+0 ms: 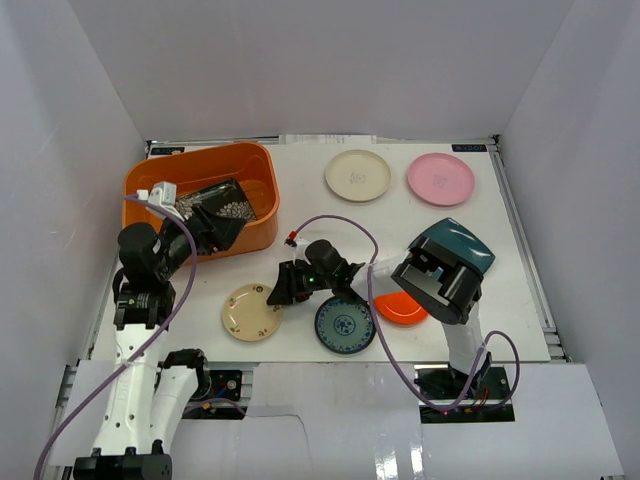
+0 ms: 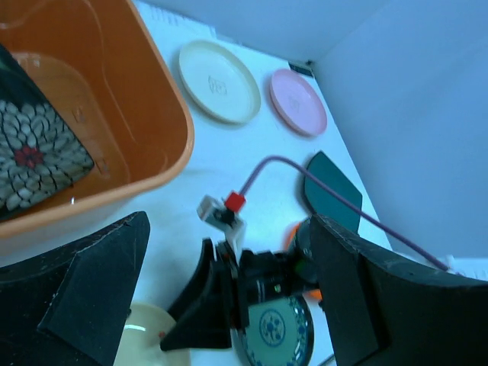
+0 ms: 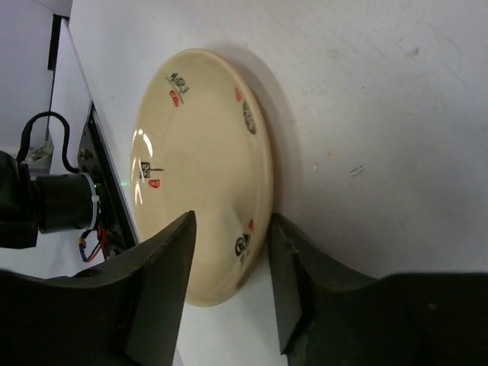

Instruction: Place the plates into the plastic bin on the countertop

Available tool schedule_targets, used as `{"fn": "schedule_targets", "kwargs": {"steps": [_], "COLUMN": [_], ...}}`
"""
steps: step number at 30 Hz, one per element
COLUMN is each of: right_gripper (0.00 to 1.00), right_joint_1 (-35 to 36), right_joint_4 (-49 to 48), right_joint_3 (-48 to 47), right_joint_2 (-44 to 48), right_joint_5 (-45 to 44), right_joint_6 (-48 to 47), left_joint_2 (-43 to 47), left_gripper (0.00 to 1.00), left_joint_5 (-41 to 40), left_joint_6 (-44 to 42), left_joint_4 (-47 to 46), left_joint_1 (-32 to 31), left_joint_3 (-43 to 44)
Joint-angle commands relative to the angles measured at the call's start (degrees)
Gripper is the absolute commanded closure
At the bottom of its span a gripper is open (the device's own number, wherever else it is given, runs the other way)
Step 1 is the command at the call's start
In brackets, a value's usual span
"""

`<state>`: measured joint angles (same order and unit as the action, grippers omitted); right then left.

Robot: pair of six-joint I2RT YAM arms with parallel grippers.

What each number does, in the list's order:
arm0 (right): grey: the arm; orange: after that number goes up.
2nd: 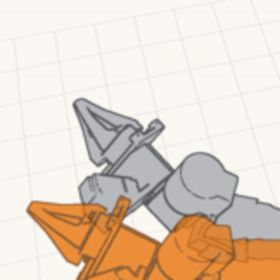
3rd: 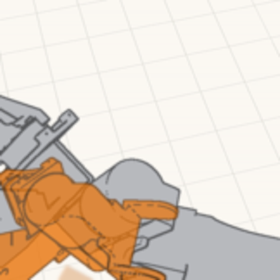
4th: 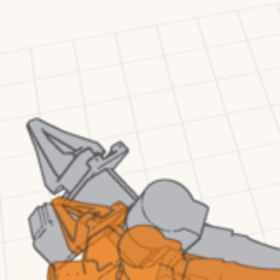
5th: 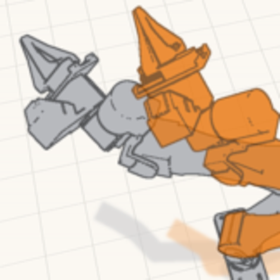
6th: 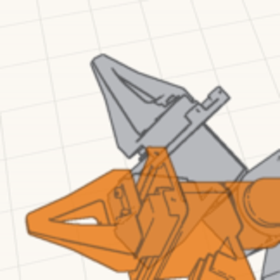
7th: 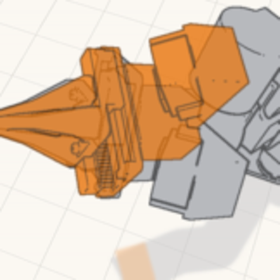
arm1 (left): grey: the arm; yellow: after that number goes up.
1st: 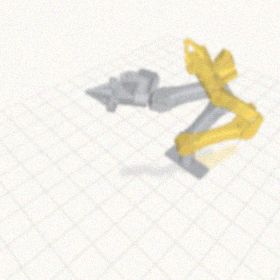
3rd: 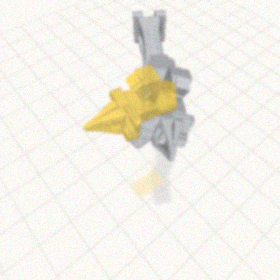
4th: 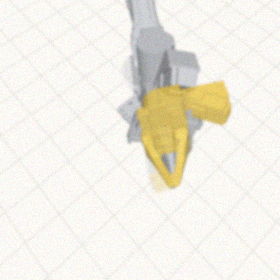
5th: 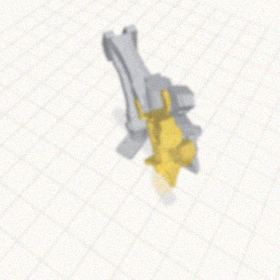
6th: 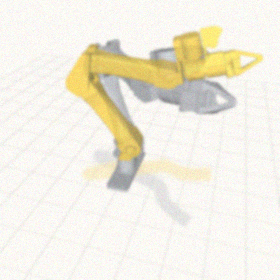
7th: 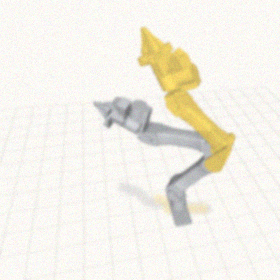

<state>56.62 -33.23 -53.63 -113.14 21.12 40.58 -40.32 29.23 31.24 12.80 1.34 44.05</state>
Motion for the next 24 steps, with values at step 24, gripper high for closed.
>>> {"fn": "schedule_targets", "kwargs": {"steps": [24], "right_gripper": [0.92], "right_joint_1": [-18.12], "right_joint_4": [-0.87], "right_joint_3": [13.55], "right_joint_2": [30.08], "right_joint_5": [7.08], "right_joint_6": [0.55], "left_joint_2": [-5.29], "left_gripper": [0.15], "left_joint_5": [12.52], "left_joint_6": [-7.16], "left_joint_4": [16.39], "left_joint_1": [-4.68], "left_joint_3": [-3.97]}}
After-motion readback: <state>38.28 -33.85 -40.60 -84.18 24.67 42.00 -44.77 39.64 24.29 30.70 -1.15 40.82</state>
